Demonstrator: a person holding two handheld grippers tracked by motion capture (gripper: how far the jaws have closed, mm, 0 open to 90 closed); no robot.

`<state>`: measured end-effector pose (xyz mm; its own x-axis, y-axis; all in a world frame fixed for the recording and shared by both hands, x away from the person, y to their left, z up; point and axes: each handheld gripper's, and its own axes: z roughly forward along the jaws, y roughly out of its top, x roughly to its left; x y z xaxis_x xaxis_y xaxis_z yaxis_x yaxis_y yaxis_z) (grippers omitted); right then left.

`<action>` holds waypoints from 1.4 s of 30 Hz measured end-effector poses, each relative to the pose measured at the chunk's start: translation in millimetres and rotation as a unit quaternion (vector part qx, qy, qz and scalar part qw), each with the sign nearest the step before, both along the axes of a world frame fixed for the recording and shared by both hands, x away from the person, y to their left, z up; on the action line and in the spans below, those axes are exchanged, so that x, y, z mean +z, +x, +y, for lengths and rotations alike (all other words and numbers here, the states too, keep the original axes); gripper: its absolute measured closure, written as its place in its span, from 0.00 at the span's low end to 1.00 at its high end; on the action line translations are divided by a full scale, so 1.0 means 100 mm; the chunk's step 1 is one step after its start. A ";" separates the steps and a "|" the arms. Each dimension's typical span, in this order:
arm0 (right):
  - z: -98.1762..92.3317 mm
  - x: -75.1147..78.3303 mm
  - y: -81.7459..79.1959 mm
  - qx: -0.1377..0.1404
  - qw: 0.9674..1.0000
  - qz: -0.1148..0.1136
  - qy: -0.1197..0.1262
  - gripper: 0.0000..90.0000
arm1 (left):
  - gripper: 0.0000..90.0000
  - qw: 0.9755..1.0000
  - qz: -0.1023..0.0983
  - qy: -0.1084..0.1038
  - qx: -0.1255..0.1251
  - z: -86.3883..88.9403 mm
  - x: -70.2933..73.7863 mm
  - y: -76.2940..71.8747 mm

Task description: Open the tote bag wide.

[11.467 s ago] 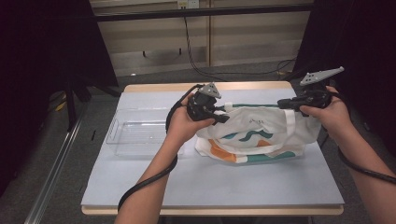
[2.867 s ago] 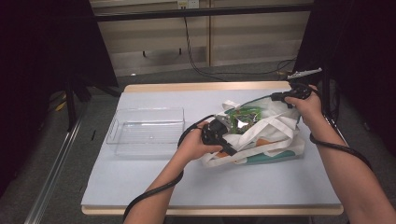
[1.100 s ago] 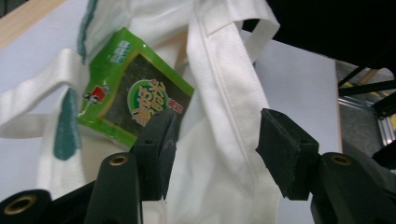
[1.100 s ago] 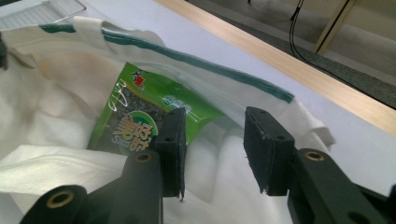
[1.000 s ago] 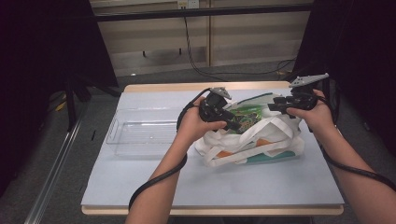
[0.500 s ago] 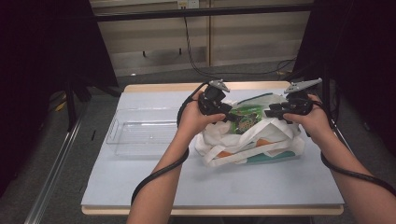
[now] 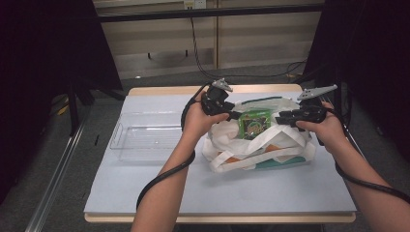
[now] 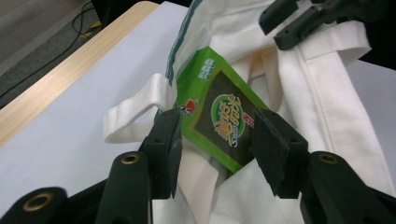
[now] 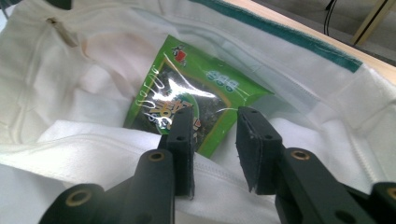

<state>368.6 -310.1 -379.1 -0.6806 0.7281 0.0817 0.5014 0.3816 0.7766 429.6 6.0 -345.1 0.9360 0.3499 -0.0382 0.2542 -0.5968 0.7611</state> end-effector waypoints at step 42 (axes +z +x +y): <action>-0.08 -0.12 -0.29 0.015 1.000 -0.014 0.014 0.80 | 0.54 0.999 0.009 -0.023 0.047 0.09 -0.06 0.22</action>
<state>339.8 -318.1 -391.2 -0.7045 0.7050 0.0821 0.4682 0.3747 0.8002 452.0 15.2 -350.7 0.8978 0.4344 -0.0727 0.3220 -0.5346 0.7814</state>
